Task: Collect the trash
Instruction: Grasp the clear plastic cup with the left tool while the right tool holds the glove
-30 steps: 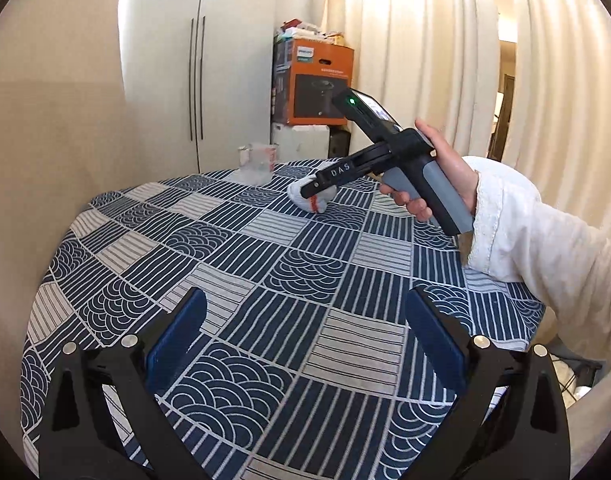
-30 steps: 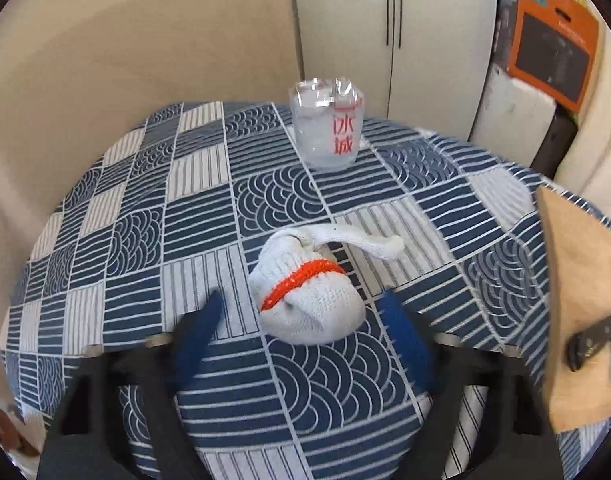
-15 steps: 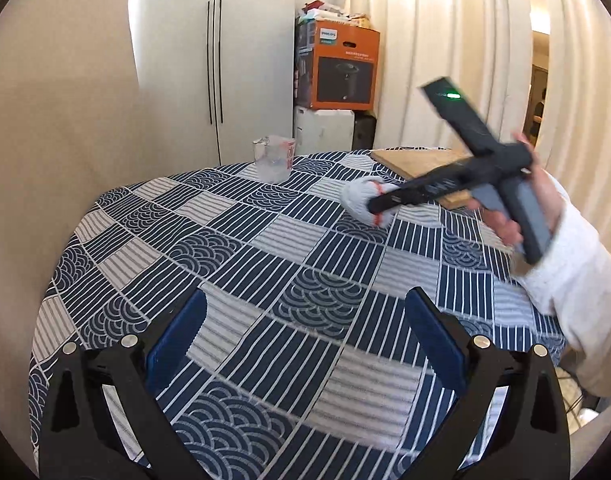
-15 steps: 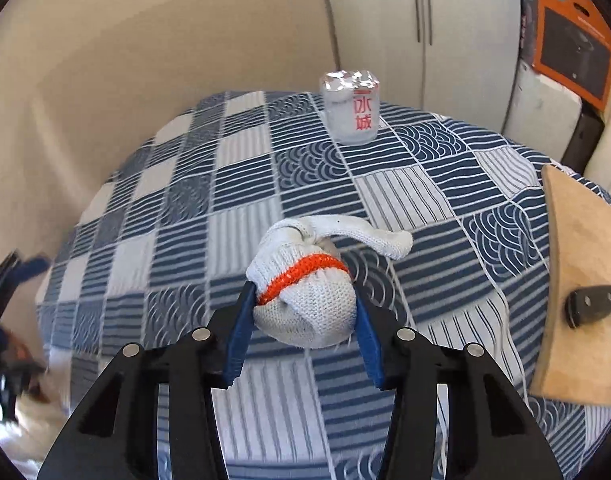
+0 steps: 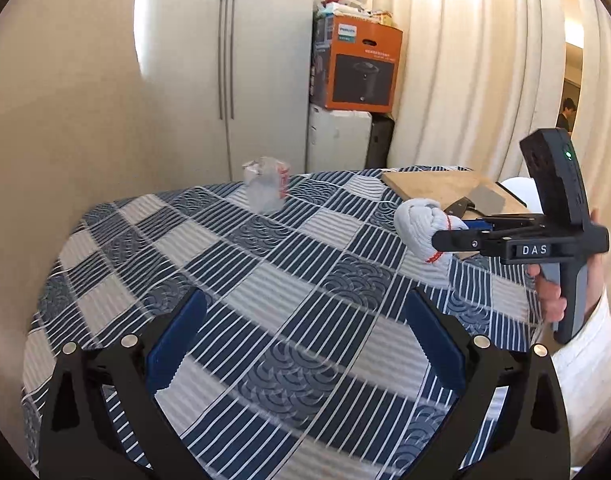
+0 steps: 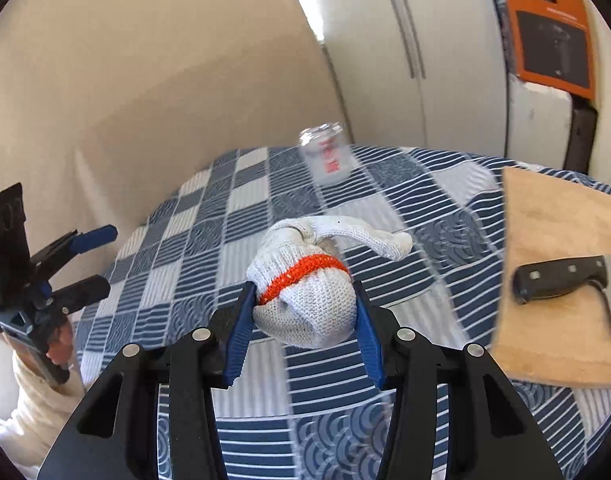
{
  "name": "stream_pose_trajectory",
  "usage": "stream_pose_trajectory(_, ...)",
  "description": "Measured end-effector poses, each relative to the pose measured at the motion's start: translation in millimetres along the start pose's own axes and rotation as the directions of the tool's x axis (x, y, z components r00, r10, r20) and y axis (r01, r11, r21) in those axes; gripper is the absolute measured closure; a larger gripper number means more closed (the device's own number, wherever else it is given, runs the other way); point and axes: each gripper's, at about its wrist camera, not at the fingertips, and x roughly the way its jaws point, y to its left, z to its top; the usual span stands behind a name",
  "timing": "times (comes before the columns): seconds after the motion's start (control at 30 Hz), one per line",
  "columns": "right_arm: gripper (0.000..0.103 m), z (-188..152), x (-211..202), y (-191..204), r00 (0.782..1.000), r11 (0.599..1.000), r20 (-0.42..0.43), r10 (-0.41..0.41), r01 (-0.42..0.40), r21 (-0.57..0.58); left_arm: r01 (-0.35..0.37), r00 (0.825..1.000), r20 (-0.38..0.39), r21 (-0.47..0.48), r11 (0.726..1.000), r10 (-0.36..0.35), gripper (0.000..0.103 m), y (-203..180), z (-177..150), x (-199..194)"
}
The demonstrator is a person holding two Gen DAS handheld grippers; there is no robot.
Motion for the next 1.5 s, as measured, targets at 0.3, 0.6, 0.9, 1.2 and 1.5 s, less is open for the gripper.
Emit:
stream_pose_trajectory(0.3, 0.059, 0, -17, -37, 0.996, 0.996, 0.073, -0.051, 0.044, 0.083, -0.018, 0.999, -0.030, -0.094, 0.995, 0.015, 0.006, 8, 45, 71)
stream_pose_trajectory(0.6, 0.059, 0, -9, -44, 0.997, 0.992, 0.043, -0.065, 0.061, 0.107, -0.080, 0.996, -0.058, -0.126, 0.989, 0.073, 0.006, 25, 86, 123)
stream_pose_trajectory(0.9, 0.059, -1, -9, -62, 0.991, 0.980, 0.035, -0.128, 0.121, 0.157, -0.115, 0.988, -0.123, -0.133, 0.985, 0.098, 0.006, 28, 109, 193)
stream_pose_trajectory(1.2, 0.059, -2, -9, -71, 0.984, 0.968, 0.052, -0.169, 0.156, 0.196, -0.234, 0.959, -0.196, -0.136, 0.963, 0.206, 0.006, 28, 120, 244)
stream_pose_trajectory(1.5, 0.059, -3, -10, -80, 0.981, 0.957, 0.044, -0.188, 0.173, 0.231, -0.211, 0.954, -0.246, -0.150, 0.966, 0.170, 0.035, 34, 118, 254)
